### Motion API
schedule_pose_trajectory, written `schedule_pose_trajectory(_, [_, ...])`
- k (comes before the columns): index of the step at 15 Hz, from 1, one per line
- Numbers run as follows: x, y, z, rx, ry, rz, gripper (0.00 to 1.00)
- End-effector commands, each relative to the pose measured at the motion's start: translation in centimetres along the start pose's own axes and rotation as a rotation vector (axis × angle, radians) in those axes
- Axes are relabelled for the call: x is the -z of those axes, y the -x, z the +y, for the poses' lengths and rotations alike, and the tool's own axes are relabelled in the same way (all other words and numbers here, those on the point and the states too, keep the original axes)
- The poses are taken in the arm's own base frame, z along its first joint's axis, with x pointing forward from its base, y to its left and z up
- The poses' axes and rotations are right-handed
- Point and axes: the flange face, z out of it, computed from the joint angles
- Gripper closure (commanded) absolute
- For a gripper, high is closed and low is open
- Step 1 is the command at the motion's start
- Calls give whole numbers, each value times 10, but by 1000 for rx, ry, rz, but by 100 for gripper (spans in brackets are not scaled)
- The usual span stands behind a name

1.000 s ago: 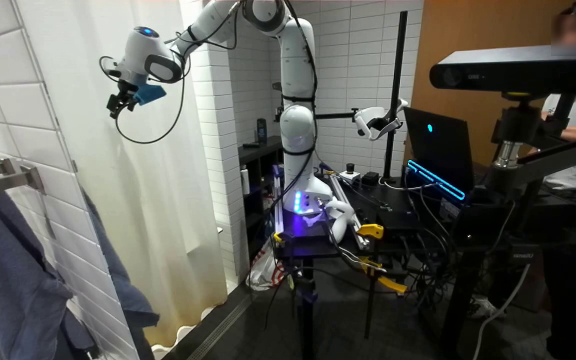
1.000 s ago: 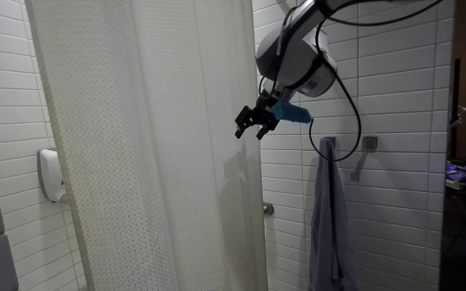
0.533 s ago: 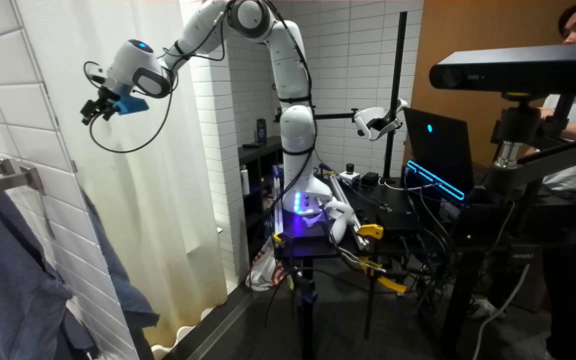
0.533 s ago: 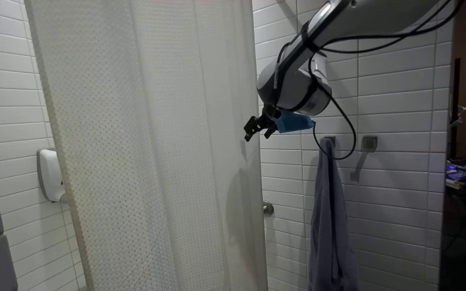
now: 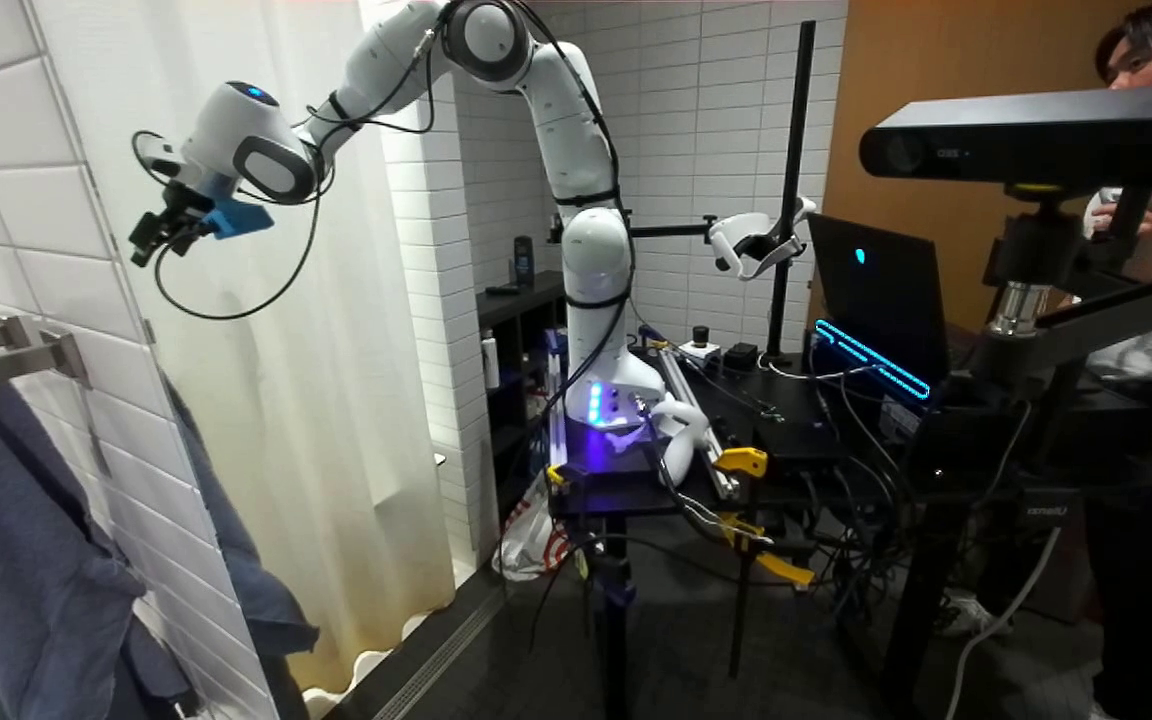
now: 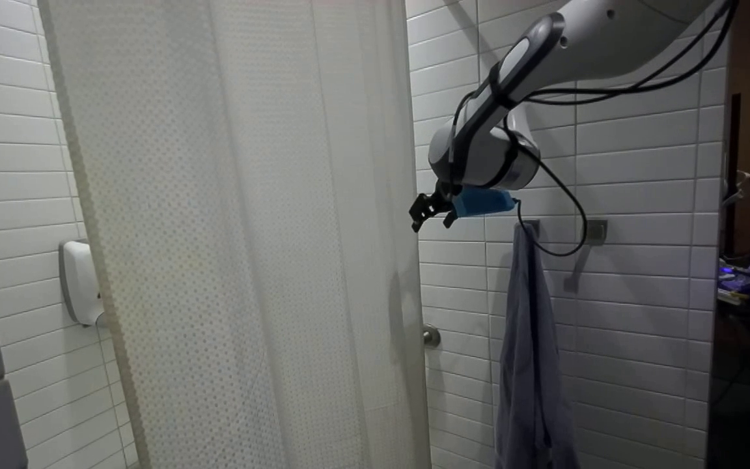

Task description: Move the shower curtain to the left

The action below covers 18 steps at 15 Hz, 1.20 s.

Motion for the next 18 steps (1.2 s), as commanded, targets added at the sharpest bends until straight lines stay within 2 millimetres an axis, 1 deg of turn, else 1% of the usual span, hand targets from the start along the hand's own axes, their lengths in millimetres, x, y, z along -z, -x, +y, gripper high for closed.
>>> schedule_pose_trajectory(1, [0,0,2,-6,1,-3,0])
schedule_pose_trajectory(4, [0,-1,2,-11,0,-4,0])
schedule_pose_trajectory(8, [-11,-6,0,-51,-10,0,0])
schedule_pose_trajectory(15, [-54,-9,-6,-101,4,2,0])
schedule_pose_trajectory(18, [-72,-18,-15,-68,0,35,0])
